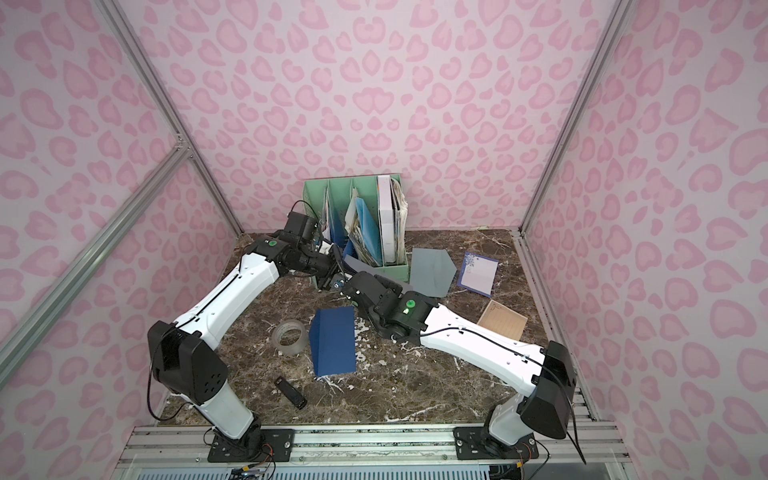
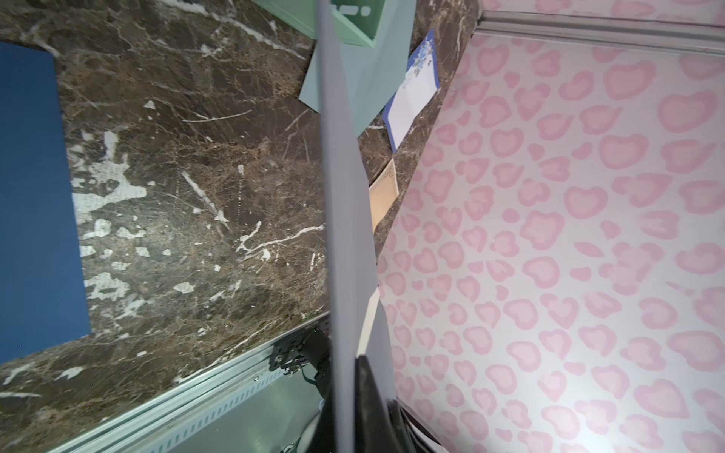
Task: Take the letter paper out of the envelope
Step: Pick up the envelope from the center of the board, then take out the letter paper from the envelope.
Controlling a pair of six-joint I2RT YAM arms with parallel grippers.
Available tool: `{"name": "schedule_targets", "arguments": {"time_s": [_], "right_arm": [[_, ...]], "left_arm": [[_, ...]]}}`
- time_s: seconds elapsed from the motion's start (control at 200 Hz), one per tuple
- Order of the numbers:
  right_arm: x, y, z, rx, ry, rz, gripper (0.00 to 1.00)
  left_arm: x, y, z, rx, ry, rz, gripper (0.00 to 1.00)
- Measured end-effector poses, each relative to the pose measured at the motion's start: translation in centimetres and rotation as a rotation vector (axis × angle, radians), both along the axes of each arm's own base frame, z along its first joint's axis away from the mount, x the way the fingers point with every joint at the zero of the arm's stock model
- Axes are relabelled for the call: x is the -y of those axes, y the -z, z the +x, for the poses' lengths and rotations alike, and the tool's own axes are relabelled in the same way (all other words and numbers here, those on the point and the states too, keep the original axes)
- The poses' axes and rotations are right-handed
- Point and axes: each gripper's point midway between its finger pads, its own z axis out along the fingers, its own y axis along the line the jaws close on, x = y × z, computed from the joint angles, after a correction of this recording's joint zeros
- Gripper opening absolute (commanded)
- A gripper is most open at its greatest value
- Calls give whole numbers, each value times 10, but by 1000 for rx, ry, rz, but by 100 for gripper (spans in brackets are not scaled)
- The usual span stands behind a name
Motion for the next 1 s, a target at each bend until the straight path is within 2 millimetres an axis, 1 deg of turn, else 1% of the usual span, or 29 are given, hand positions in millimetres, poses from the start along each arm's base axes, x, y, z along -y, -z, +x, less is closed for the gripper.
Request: {"name": "schedule_targets", "arguments": {"time_s": [0.05,0.08,0.14,0.2,0.28,0.36,0.39,0.44,0.5,0.52,0.59,0.655,0.726,0.836,0.906,1.001], "right_arm": [[-1,-19,-1,13,-2,64,48],[-1,-31,-3,19,0,106,54],[2,-50,-5,21,5,186,60],[9,-66,-4,6,19,274,63],[29,-88,5,-21,67,413,67],[59,-109,18,-52,132,576,70],[71,-116,23,-71,152,652,72],[91,-123,30,-95,189,768,75],[115,-125,39,-135,232,911,76],[123,-123,42,-155,247,964,76],[138,-112,49,-244,272,1133,76],[144,-101,52,-351,289,1296,76],[143,-97,55,-447,290,1444,77],[135,-113,57,-543,229,1623,77],[129,-124,62,-595,182,1718,77],[122,-133,68,-656,140,1802,74]], "left_arm": [[-1,-11,3,41,-15,-17,0],[-2,-19,5,63,-27,-29,0],[-3,-34,9,127,-44,-48,0],[-4,-50,12,189,-62,-68,0],[-6,-74,17,286,-81,-93,0],[-7,-93,22,370,-102,-113,0],[-8,-100,26,404,-115,-120,0],[-9,-111,31,452,-132,-130,0],[-11,-123,37,511,-152,-142,0],[-11,-127,38,527,-159,-145,0],[-13,-143,44,600,-184,-161,0],[-15,-159,48,662,-206,-179,0],[-17,-174,52,725,-229,-198,0],[-16,-189,59,785,-245,-234,0],[-14,-191,64,789,-253,-258,0],[-10,-193,67,786,-253,-286,0]]}}
